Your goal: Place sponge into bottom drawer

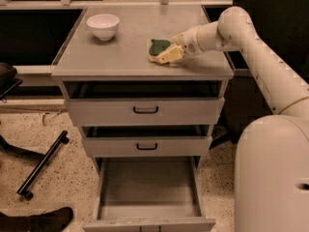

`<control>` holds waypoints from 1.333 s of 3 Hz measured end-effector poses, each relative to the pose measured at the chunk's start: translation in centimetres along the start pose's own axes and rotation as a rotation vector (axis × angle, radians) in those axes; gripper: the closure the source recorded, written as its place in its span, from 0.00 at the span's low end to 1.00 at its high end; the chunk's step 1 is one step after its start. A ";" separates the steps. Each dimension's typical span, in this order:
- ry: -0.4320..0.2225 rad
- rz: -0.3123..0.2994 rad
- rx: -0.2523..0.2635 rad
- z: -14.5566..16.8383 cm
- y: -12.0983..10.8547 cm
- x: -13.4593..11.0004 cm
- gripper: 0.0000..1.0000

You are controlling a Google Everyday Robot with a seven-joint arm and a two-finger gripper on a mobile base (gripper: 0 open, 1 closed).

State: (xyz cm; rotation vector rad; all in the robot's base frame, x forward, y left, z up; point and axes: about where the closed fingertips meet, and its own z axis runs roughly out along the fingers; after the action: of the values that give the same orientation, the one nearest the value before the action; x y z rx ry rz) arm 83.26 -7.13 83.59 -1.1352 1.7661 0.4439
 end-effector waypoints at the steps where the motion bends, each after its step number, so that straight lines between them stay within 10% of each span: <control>1: 0.000 0.000 0.000 -0.1 0.0 -0.2 0.88; 2: 0.014 -0.005 0.017 -1.4 1.0 -0.3 1.00; 4: -0.056 -0.136 0.251 -17.2 5.8 -8.0 1.00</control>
Offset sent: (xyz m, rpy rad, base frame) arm -0.1856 -0.0338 0.0511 -0.1666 -0.0645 -0.1659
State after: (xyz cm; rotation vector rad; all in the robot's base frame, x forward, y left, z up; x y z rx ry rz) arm 70.23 -12.42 97.60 -1.0451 1.6322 0.1644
